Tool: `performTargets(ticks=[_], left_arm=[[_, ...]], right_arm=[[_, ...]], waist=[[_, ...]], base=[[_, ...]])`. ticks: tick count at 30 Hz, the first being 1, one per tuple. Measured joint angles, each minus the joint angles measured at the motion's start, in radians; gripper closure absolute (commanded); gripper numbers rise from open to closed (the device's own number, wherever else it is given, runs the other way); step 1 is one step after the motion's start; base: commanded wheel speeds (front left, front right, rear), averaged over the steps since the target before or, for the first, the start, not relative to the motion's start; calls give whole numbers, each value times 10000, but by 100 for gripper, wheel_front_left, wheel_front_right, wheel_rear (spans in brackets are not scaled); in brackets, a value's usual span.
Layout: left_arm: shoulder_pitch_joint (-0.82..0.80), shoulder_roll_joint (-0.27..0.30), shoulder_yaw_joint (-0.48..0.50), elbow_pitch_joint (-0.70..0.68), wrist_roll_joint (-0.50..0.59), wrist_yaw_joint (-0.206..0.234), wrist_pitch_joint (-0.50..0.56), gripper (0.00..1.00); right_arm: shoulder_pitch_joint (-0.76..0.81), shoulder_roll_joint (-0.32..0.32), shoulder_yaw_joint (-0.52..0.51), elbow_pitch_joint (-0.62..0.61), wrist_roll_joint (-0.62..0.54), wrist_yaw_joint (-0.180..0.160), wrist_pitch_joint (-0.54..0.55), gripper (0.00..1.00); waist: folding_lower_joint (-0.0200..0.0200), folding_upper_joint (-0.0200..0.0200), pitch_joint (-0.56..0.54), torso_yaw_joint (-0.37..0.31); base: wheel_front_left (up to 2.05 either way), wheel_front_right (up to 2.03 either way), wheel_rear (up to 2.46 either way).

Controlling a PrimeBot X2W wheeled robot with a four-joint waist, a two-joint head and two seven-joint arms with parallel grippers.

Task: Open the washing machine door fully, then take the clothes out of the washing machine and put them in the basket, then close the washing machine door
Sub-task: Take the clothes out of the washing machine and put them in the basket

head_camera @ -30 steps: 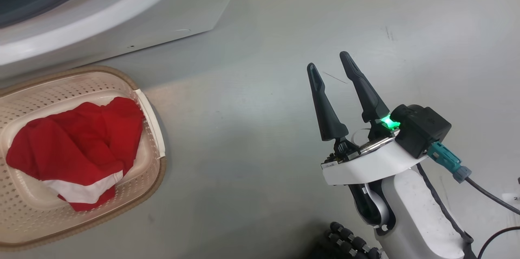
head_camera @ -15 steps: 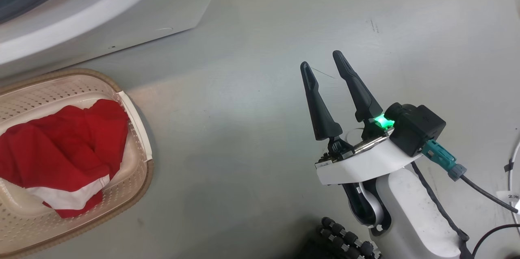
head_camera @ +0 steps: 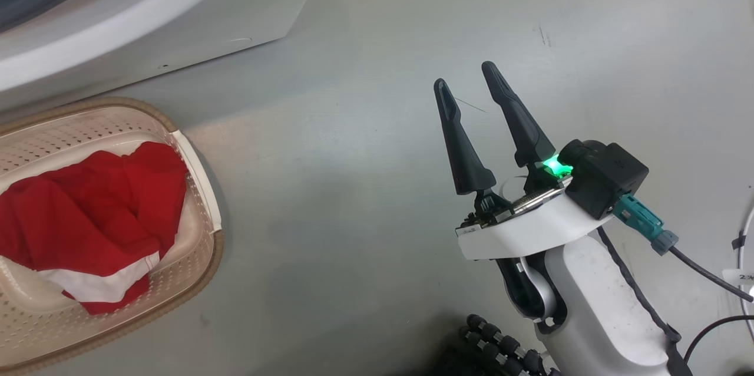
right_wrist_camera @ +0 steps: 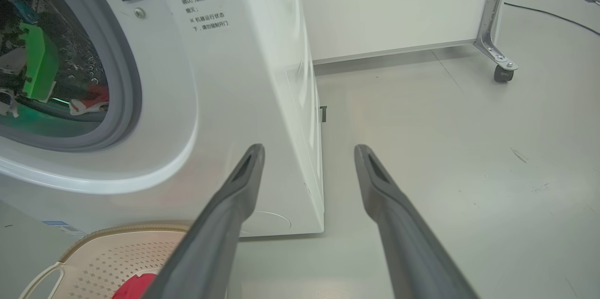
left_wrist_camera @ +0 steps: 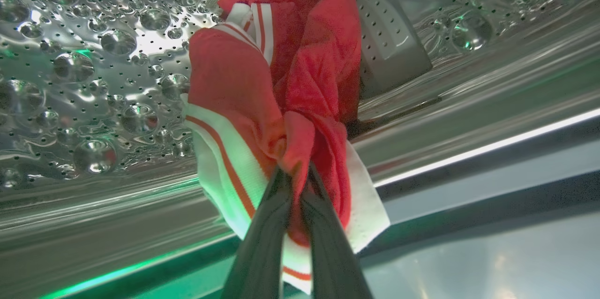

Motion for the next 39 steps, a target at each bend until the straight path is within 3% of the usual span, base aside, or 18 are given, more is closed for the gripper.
performTargets(ticks=[12,16,29,39], left_arm=[[-33,-255,652,-362,-485,31,-1440,100],[55,-385,940,-454,-577,297,-2188,100],[1890,-1490,1453,-855,-928,989,-5097,100],[3063,-2485,1421,-1442,-1003,1172,-7214,100]], right_arm=[[-186,-2,0,0,-10,-161,0,0],[-279,-2,-13,13,-35,-163,0,0],[-317,-8,-107,265,-303,-201,0,0],[-141,-21,-385,673,-756,-190,0,0]], waist=[[0,0,-7,84],[0,0,-25,136],[0,0,-439,441],[0,0,-1056,736]], base=[[0,0,0],[0,0,0],[0,0,0],[0,0,0]])
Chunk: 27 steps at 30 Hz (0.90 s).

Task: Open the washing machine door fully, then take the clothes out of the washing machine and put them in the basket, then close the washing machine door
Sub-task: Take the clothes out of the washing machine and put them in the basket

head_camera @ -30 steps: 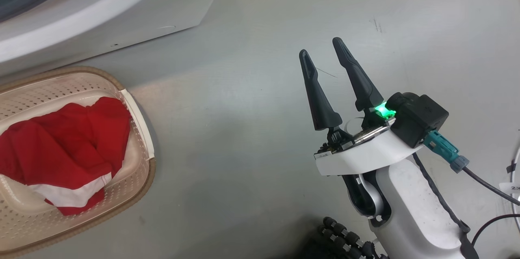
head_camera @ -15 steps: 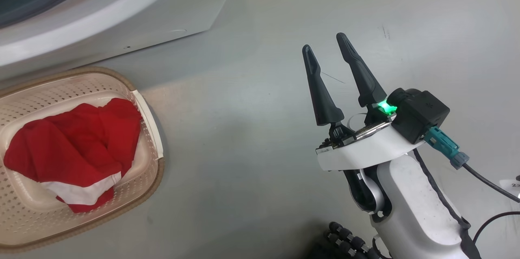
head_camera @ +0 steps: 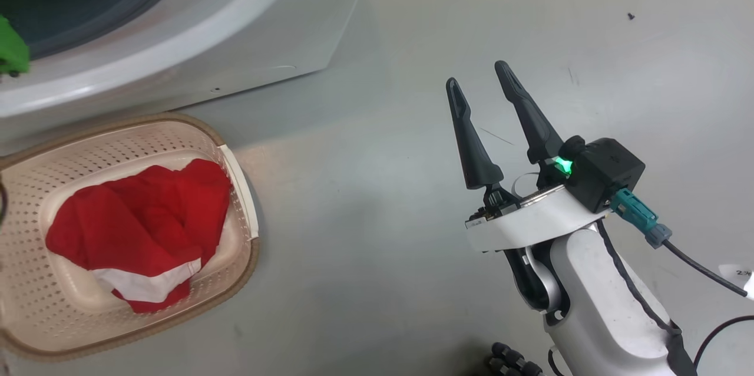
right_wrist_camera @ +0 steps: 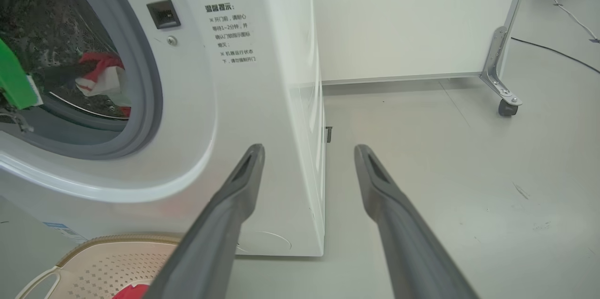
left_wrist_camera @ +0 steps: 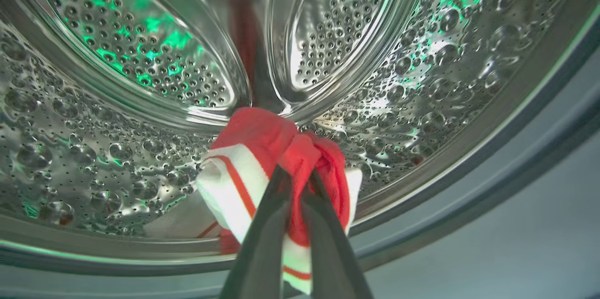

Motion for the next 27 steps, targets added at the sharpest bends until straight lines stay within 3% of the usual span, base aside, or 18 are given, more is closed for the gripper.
performTargets(ticks=[11,27], left_arm=[[1694,-934,-420,-918,203,401,-2240,100],[3629,-1352,-673,-2079,694,794,-2976,100]], right_arm=[[701,-12,-462,598,-759,138,0,0],[1722,-199,-1057,1035,-1187,221,0,0]], waist=[[0,0,-1234,779],[-1,0,-2939,1591]], base=[[0,0,0],[0,0,0]])
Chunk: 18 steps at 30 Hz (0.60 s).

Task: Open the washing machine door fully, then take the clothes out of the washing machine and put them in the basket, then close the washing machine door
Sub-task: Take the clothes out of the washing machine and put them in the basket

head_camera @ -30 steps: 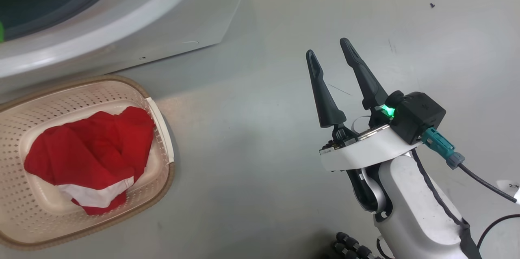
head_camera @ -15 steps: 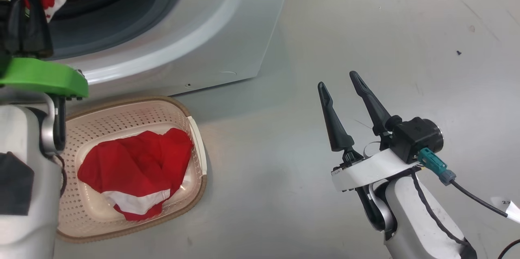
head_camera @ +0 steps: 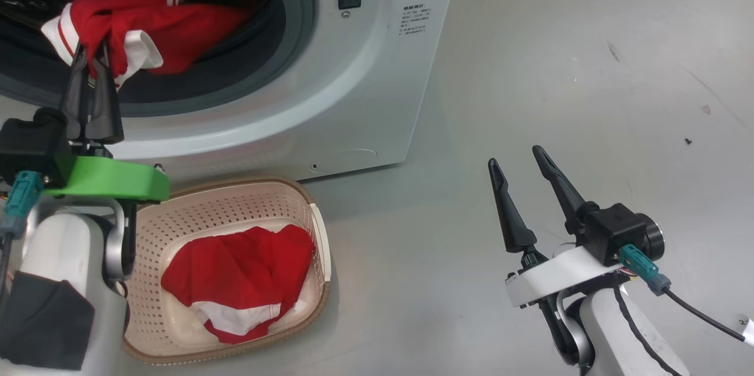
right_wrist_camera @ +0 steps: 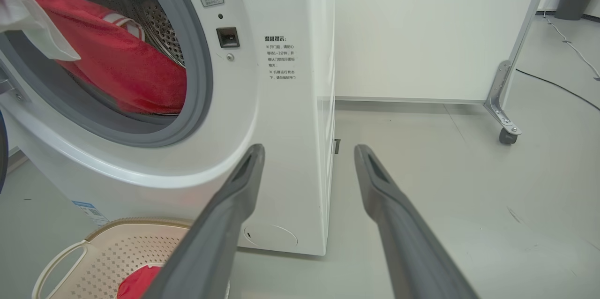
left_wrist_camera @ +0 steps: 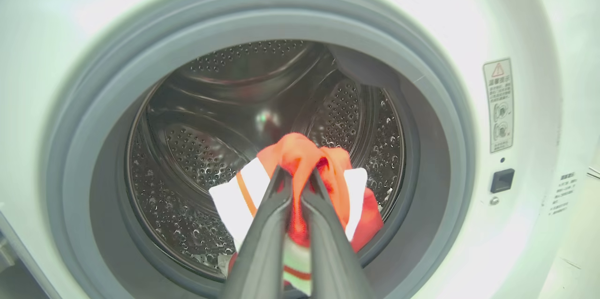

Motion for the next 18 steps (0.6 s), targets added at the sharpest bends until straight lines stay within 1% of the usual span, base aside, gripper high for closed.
performTargets(ticks=[6,12,18], left_arm=[[393,-236,-77,-761,27,81,-88,100],[807,-259,142,-1559,115,178,-174,100],[1197,-454,236,-2376,291,251,-205,100]], right_arm=[[397,-173,-257,40,-58,-10,0,0],[643,-178,-261,94,-77,2,0,0],[930,-178,-288,90,-148,33,0,0]], waist=[[0,0,-586,267],[0,0,-1094,487],[0,0,-1487,636]], base=[[0,0,0],[0,0,0],[0,0,0]])
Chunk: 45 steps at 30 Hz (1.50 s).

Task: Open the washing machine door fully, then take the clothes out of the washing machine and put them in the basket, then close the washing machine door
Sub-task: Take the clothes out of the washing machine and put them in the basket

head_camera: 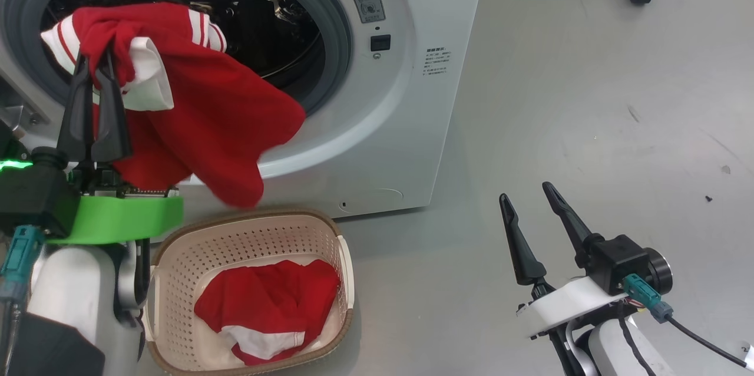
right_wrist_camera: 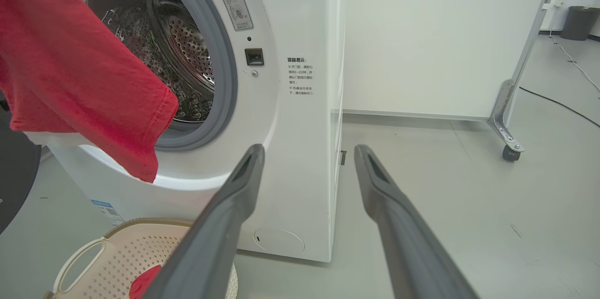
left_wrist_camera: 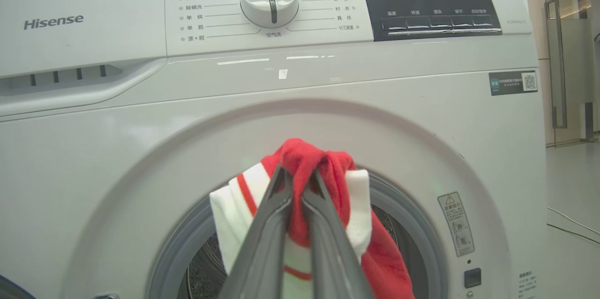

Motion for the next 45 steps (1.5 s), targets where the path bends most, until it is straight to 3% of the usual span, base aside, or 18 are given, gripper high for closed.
performTargets(ticks=[9,22,33,45], left_arm=[[1061,-132,-29,-721,117,8,-2,100],[3020,-556,-437,-249,-40,31,58,100],[3113,-723,-512,2121,-1045,-29,800,100],[1460,-779,-437,4462,-1592,-374,1712,100]], right_arm=[[227,0,4,-10,-59,148,0,0],[413,-21,-23,-251,-244,184,0,0],[144,-10,31,-675,-391,322,0,0],[-479,123,121,-995,-449,357,0,0]], waist=[[0,0,-261,116],[0,0,-108,159],[0,0,983,131],[0,0,2296,-162]], base=[[0,0,0],[0,0,0],[0,0,0],[0,0,0]])
